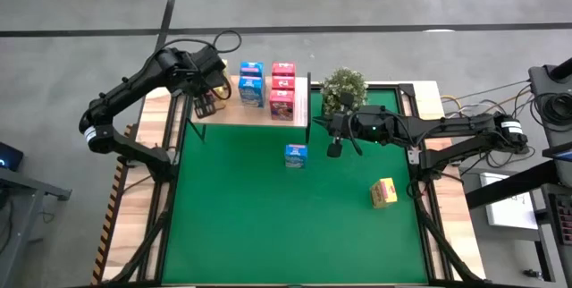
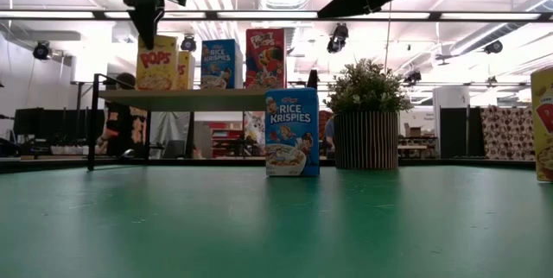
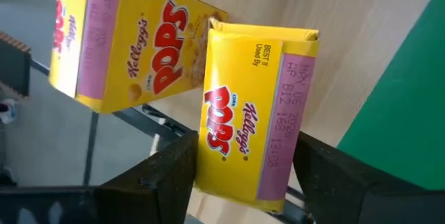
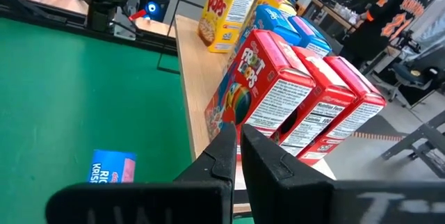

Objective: Stack cereal on shelf
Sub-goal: Put the left yellow cereal box on the shelf aligned with the other yellow cereal box

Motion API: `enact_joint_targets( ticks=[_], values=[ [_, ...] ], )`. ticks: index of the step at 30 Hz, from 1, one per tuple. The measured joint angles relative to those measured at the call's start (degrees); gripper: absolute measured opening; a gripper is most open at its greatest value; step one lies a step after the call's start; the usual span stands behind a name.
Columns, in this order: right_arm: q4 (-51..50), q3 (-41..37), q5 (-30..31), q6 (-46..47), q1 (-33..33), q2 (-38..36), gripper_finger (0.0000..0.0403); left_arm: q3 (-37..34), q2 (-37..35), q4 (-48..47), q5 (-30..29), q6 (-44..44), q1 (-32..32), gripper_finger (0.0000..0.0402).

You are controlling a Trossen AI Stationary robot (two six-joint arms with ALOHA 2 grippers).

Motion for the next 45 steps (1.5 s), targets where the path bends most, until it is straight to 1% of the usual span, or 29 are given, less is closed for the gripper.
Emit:
enact_joint_targets(
  ticks=[5, 8, 14, 17, 23, 27, 36, 45],
  values=[
    [-0.1, 0.0, 0.0, 0.6, 0.0, 0.0, 0.0012, 0.0, 0.0, 0.2, -0.1, 2.8, 0.0, 0.0190],
    [-0.2, 0.0, 0.0, 1.2, 0.0, 0.0, 0.0012, 0.0, 0.0, 0.7, -0.1, 6.3, 0.0, 0.0182],
    [-1.5, 0.0, 0.0, 1.2, 0.0, 0.0, 0.0012, 0.0, 0.0, 0.8, -0.1, 12.9, 0.0, 0.0181],
    [-1.5, 0.0, 0.0, 1.4, 0.0, 0.0, 0.0012, 0.0, 0.0, 1.7, -0.1, 14.5, 0.0, 0.0181],
    [-1.5, 0.0, 0.0, 1.4, 0.0, 0.0, 0.0012, 0.0, 0.0, 3.9, 0.1, 14.7, 0.2, 0.0181],
    [-1.4, 0.0, 0.0, 1.4, 0.0, 0.0, 0.0012, 0.0, 0.0, 2.8, 1.9, 14.0, 0.6, 0.0181],
    [-1.4, 0.0, 0.0, 1.4, 0.0, 0.0, 0.0012, 0.0, -0.2, 2.8, 2.1, 13.4, 3.3, 0.0180],
    [-1.4, 0.0, 0.0, 1.4, 0.0, 0.0, 0.0012, 0.0, -0.2, 3.1, 3.4, 14.7, 3.4, 0.0180]
  ],
)
